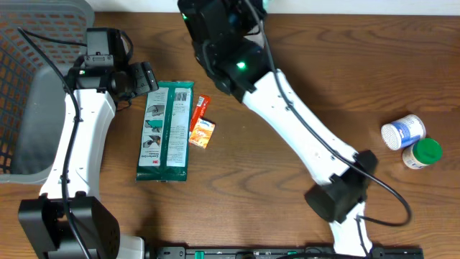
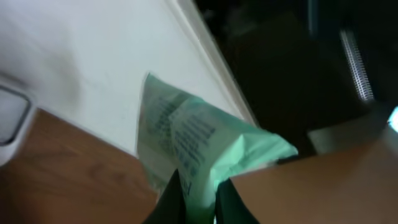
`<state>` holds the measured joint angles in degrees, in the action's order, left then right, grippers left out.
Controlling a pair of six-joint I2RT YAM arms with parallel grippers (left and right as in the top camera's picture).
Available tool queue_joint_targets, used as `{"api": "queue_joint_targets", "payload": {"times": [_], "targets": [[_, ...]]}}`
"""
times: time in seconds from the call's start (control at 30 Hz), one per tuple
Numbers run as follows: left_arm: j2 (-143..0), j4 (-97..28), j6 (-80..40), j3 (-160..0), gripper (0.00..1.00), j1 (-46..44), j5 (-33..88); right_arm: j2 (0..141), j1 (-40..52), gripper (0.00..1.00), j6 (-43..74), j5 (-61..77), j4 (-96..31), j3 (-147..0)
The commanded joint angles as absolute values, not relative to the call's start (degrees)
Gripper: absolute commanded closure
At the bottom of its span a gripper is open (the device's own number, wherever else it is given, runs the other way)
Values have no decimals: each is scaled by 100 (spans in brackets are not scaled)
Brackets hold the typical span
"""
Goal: Scan the item barcode
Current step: 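Hold the mint-green packet's barcode in front of the white scanner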
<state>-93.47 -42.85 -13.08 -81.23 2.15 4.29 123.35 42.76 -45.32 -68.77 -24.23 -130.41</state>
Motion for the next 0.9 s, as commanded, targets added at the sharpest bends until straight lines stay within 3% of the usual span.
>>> {"api": "queue_joint_targets", "payload": {"times": [0.0, 0.13, 0.27, 0.57, 0.87], "targets": [[-9397, -4281, -1258, -8071, 15, 235, 379, 13039, 4187, 99, -6814, -7607, -1389, -13082], [-9397, -4281, -1258, -8071, 15, 235, 379, 13725, 4012, 99, -7561, -7564, 69, -13082], [-9397, -4281, -1258, -8071, 15, 235, 379, 14313, 3833, 99, -7824, -7288, 735, -13082], [-9397, -4281, -1258, -8071, 15, 235, 379, 15391, 3645, 99, -7472, -6672, 1007, -13080], [-9397, -4281, -1258, -8071, 15, 235, 379, 15495, 3686, 99, -7175, -5929, 1004, -13080]]}}
